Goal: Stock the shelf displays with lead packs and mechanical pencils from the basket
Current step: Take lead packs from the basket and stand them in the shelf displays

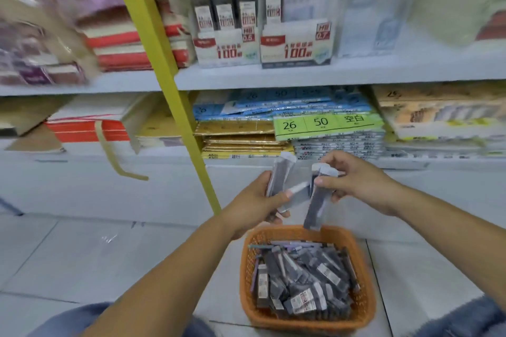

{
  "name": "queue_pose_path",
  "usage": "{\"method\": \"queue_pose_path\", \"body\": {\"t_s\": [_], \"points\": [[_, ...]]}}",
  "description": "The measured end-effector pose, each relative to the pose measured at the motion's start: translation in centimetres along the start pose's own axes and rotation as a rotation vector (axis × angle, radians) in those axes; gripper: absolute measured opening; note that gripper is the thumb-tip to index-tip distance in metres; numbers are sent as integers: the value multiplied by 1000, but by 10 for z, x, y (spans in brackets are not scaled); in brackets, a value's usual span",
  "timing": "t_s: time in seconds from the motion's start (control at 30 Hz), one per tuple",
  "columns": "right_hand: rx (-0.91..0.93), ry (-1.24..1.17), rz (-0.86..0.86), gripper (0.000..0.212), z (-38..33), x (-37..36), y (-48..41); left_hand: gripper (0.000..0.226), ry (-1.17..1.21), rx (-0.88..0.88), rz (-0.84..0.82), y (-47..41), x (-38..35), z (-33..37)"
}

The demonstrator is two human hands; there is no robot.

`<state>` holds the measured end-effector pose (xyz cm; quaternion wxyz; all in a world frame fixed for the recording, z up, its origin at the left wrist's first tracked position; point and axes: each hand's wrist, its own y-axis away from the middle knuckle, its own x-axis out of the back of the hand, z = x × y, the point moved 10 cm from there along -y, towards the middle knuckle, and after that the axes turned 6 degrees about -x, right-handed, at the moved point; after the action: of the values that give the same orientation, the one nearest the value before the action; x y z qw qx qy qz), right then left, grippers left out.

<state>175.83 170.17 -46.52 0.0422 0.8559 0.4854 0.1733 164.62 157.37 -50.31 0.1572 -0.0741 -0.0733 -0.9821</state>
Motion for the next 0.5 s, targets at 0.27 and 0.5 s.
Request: {"method": "queue_pose_path", "body": {"t_s": [0.27, 0.5], "points": [[167, -161, 43, 24, -95, 12, 8, 43, 76, -62, 20, 16, 23, 83], [282, -153, 120, 18, -121, 5, 0, 44, 286, -86, -77, 3, 1, 100]]}}
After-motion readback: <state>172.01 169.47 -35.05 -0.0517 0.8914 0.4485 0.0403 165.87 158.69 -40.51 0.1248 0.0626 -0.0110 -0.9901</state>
